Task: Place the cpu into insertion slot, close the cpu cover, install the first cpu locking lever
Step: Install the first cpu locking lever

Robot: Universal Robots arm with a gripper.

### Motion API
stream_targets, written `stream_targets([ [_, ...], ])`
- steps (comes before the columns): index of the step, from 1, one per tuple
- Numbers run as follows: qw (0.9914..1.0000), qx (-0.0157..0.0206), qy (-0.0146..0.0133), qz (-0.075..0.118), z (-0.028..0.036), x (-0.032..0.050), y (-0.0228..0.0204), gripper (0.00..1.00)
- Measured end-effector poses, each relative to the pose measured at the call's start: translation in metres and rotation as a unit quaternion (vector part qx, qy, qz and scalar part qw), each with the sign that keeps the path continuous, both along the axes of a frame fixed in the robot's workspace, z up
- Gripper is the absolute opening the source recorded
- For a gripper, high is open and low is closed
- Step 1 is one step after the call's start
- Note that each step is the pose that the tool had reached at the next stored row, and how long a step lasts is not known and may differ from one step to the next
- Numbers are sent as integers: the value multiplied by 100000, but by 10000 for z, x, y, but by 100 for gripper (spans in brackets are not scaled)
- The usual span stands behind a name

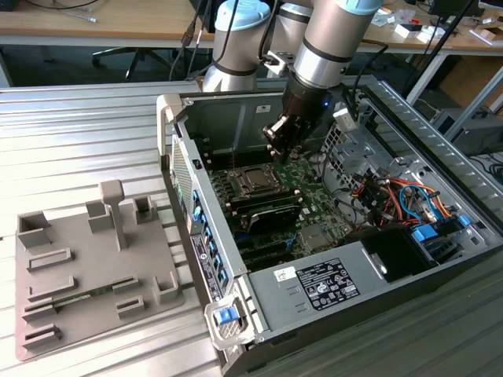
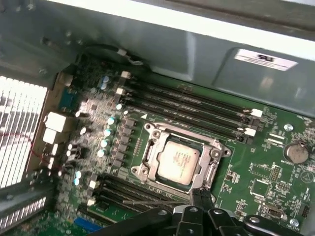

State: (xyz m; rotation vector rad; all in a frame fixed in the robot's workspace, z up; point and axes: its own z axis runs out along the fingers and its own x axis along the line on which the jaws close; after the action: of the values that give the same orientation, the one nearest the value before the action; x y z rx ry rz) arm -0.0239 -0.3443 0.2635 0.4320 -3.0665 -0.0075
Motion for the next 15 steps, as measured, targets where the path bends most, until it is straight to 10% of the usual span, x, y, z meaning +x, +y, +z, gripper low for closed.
stream_targets([
  [3,99961,-2,0,-2790,-8,0,0,11],
  [7,99640,-11,5,-8481,-25,0,0,11],
  [15,98687,-8,3,-16151,-36,0,0,11],
])
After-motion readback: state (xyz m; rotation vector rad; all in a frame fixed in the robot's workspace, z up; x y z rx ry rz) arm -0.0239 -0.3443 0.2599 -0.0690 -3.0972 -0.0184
